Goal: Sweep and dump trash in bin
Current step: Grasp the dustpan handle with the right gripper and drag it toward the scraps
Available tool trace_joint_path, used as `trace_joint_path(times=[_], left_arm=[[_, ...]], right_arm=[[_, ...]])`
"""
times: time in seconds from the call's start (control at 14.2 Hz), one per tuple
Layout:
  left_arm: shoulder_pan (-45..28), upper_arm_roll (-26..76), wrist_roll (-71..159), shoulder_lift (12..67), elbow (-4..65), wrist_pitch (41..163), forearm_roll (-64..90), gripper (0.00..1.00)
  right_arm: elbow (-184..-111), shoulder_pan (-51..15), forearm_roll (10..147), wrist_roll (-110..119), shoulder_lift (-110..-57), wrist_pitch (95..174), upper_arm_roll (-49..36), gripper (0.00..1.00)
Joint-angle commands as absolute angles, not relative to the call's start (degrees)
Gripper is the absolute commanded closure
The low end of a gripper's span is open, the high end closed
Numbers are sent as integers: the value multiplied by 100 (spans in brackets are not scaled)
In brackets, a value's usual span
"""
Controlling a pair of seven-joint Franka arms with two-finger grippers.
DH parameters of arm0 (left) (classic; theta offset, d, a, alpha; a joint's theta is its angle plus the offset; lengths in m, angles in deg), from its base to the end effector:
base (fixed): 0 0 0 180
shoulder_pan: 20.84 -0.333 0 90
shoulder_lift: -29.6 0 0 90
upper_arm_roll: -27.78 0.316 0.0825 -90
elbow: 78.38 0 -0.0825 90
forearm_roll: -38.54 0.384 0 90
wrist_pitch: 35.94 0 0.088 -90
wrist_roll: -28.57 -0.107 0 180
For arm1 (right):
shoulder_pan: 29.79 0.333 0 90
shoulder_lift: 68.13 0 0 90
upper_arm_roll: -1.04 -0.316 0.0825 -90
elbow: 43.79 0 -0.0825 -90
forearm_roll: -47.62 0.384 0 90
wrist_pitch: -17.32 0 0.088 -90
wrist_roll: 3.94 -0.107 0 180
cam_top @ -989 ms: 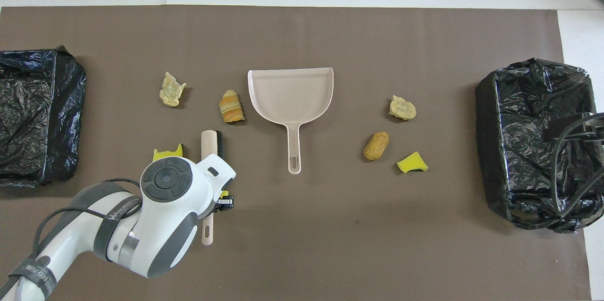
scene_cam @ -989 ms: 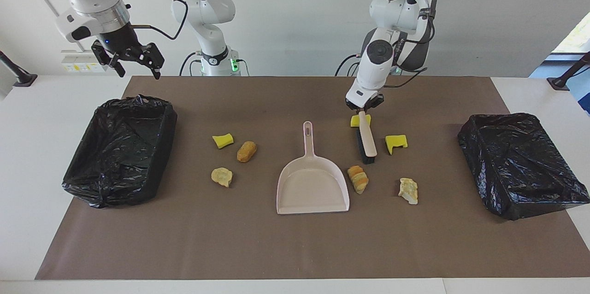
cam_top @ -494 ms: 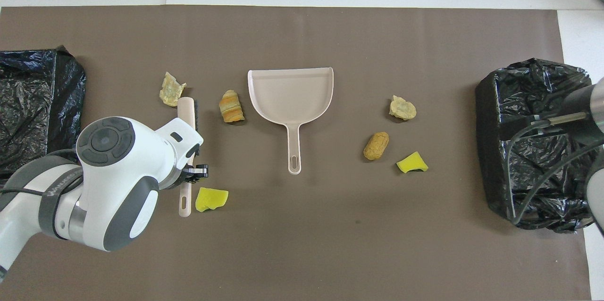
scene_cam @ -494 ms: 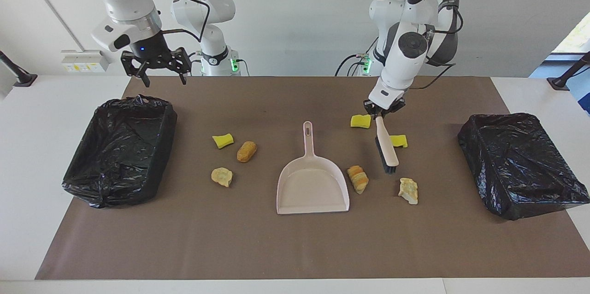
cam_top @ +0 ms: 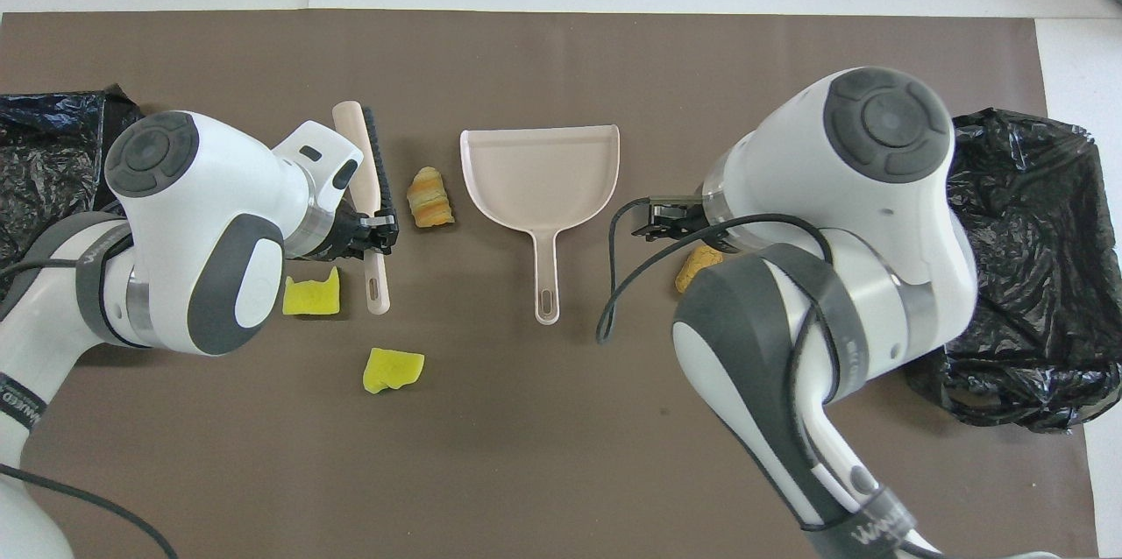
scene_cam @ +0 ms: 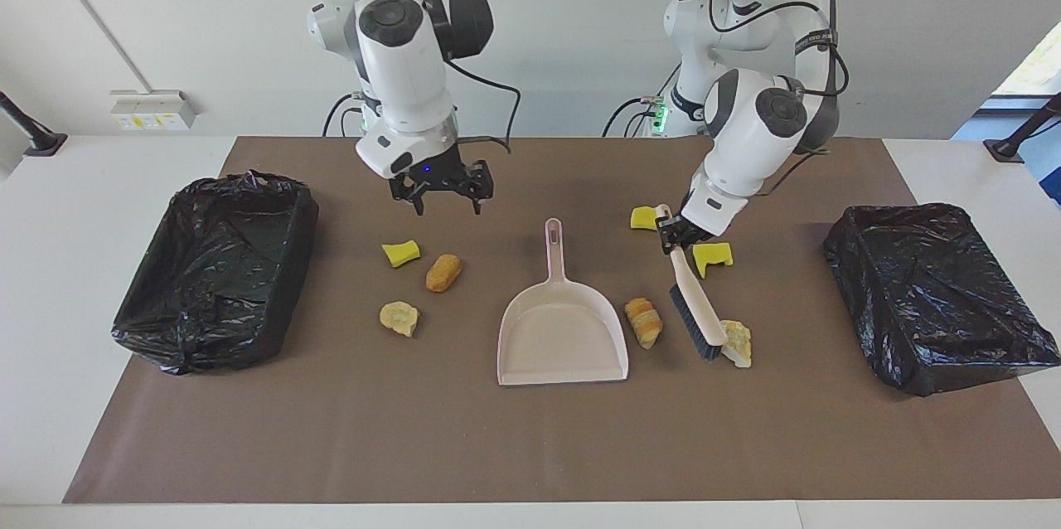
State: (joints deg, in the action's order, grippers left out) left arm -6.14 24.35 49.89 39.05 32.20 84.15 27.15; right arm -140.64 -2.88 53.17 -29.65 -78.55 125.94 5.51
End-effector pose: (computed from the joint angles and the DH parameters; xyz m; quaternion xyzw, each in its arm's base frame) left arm 0.5634 -0.1933 0.4046 0.9928 0.0778 -0.0302 0.0856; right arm 0.5692 0.2460 0.4893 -0.9983 0.0427 0.0049 0.0406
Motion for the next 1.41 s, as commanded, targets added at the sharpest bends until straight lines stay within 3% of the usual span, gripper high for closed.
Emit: trace_joint_path(times=[0.0,0.35,0.64,0.92,1.27,1.34], left_arm=[[-879,2382,4905,4190,2727,8315,2641,100],[-1116,2373,4896,4867,1682,7693,2359,100],[-1240,2391,4914,5201,891,7007,2404,100],[-1249,2391,4896,5324,504,6620,2966,100],[-1346,2391,3416,5254,537,6557,3640,100],[-1354,2391,3045,5245,564,6584,3765,100]], right_arm=[[-14011,-158,5605,-3224,-8008,12701,596,0],[-14082,27,5946,-3268,-8122,12754,587,0],[-14073,519,6098,-3610,-8648,13500,596,0],[-14073,844,6080,-3637,-9132,14045,596,0],[-14073,827,6027,-3523,-9291,14090,596,0],[-14073,818,6001,-3488,-9309,14099,596,17]])
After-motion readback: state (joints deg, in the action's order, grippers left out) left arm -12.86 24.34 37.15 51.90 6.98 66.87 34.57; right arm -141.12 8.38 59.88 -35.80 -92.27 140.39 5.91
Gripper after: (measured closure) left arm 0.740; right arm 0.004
